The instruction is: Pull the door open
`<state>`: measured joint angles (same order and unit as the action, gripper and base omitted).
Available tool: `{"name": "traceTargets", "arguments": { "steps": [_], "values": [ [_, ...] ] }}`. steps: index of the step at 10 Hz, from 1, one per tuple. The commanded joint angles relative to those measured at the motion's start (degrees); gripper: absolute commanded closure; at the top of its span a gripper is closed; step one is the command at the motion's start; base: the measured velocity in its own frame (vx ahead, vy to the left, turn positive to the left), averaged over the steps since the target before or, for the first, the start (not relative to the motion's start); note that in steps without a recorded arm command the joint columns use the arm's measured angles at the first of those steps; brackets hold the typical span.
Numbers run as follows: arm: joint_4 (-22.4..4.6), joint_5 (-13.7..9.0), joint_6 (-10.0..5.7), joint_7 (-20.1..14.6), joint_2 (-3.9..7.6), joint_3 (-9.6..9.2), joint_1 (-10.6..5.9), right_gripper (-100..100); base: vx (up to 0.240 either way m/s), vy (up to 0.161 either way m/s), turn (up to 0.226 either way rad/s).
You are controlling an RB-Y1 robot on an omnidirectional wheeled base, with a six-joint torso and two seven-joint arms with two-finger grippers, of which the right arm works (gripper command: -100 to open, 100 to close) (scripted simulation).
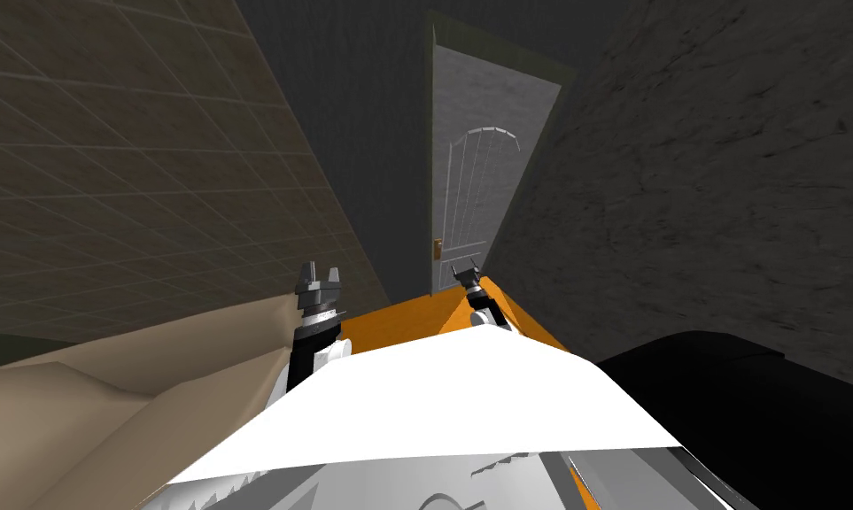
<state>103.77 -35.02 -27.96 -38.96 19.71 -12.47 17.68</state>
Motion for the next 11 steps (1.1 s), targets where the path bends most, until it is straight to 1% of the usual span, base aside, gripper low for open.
{"name": "traceTargets", "arguments": {
  "steps": [1,7,11],
  "values": [
    [-1.7,-1.8,-0.44,-2.1,1.18,-0.75,-0.43,-100,0.095,-0.015,0.069],
    [-6.9,-8.1,-0.64,-8.4,4.4,-3.13,-2.48,-100,0.092,-0.028,0.072],
    [-10.0,-11.9,-0.76,-12.2,6.33,-4.58,-3.71,-100,0.1,-0.022,0.07]
  ]
}}
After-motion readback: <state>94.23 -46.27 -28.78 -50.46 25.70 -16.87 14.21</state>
